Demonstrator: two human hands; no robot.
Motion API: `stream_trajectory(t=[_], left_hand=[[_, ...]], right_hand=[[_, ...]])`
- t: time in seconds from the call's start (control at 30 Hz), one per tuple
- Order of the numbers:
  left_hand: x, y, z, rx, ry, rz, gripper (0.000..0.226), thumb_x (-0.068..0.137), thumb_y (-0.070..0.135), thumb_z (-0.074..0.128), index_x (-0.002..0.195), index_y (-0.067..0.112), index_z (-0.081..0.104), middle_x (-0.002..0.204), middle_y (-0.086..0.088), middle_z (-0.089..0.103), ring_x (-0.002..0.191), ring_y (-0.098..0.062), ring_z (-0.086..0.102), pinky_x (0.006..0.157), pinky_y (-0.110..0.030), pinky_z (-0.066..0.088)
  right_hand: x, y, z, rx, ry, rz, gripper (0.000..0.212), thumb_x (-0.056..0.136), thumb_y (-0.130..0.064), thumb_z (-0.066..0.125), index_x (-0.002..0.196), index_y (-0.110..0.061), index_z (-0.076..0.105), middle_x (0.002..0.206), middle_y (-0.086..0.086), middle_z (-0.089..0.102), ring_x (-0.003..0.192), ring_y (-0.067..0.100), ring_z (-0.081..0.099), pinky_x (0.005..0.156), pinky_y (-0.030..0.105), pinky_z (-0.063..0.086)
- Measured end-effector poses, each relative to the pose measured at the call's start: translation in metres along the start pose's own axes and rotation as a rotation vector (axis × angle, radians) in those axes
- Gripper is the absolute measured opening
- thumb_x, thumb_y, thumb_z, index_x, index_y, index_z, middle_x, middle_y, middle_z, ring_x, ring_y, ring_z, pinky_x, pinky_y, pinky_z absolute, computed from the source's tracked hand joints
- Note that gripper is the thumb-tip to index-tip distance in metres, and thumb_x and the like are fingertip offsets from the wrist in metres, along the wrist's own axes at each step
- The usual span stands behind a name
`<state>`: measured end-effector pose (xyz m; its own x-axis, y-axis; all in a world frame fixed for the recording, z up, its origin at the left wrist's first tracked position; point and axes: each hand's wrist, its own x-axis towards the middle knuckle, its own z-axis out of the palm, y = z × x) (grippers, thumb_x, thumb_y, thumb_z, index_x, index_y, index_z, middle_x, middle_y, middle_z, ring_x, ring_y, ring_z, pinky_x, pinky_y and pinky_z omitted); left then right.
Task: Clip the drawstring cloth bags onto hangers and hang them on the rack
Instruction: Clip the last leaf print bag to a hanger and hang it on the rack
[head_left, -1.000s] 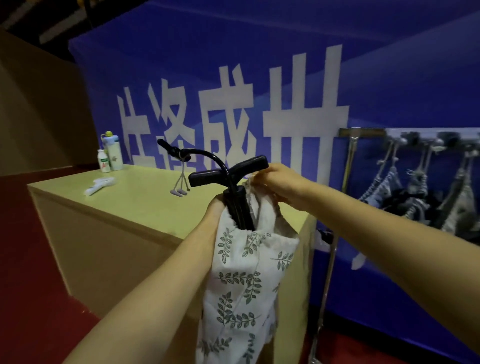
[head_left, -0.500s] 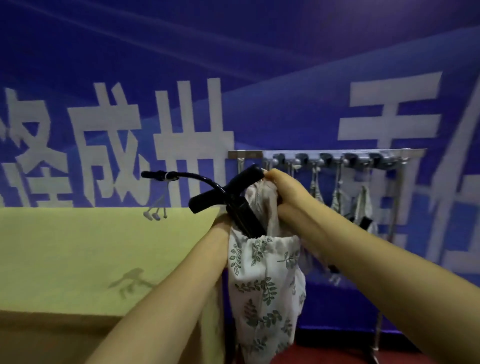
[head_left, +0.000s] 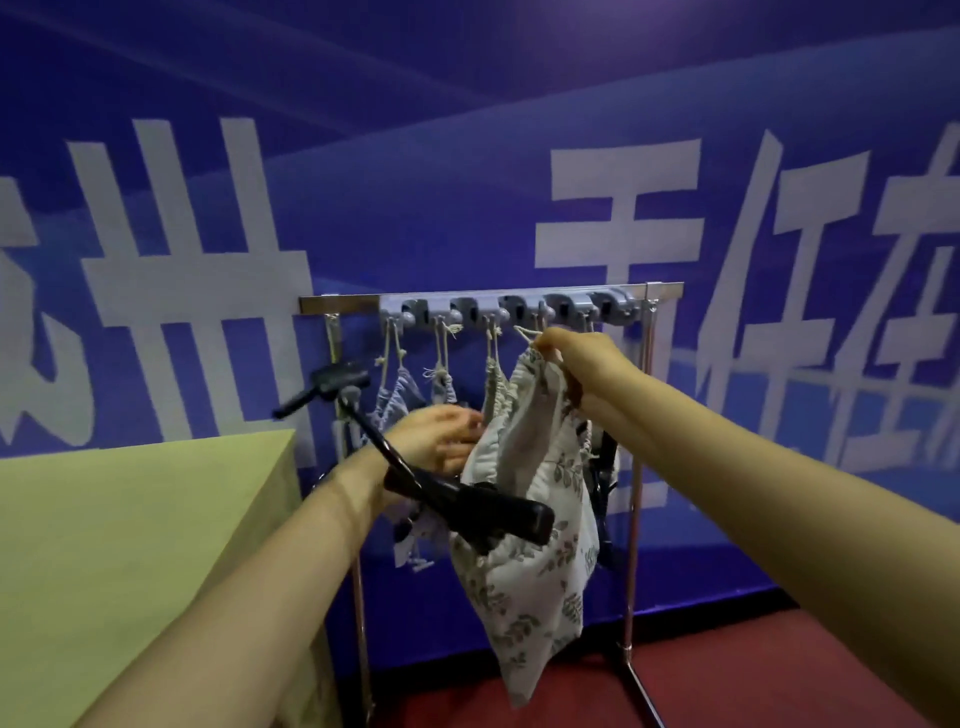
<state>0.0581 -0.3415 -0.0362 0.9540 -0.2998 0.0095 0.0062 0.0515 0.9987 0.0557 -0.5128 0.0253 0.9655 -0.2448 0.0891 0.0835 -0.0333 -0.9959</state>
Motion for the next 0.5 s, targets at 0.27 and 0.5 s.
stream_trajectory(t=[0.27, 0.5], left_hand=[[0.045, 0.02, 0.049, -0.044, -0.053, 0.131, 0.02, 0.093, 0.032, 0.053, 0.091, 0.015, 0.065, 0.08, -0.002, 0.064, 0.07, -0.014, 0.057, 0.069, -0.025, 0.045], [0.087, 0.0, 0.091, 0.057, 0.004, 0.259, 0.006, 0.091, 0.012, 0.057, 0.091, 0.014, 0.063, 0.078, 0.001, 0.063, 0.066, -0.009, 0.056, 0.049, -0.01, 0.044]], right_hand=[[0.014, 0.024, -0.004, 0.117, -0.017, 0.015, 0.016, 0.087, -0.014, 0.063, 0.079, 0.0, 0.066, 0.079, 0.021, 0.067, 0.071, 0.029, 0.062, 0.073, 0.04, 0.055], [0.042, 0.044, -0.041, -0.086, 0.061, -0.132, 0.019, 0.092, -0.021, 0.057, 0.075, -0.014, 0.064, 0.072, 0.006, 0.064, 0.074, 0.023, 0.063, 0.072, 0.036, 0.054]])
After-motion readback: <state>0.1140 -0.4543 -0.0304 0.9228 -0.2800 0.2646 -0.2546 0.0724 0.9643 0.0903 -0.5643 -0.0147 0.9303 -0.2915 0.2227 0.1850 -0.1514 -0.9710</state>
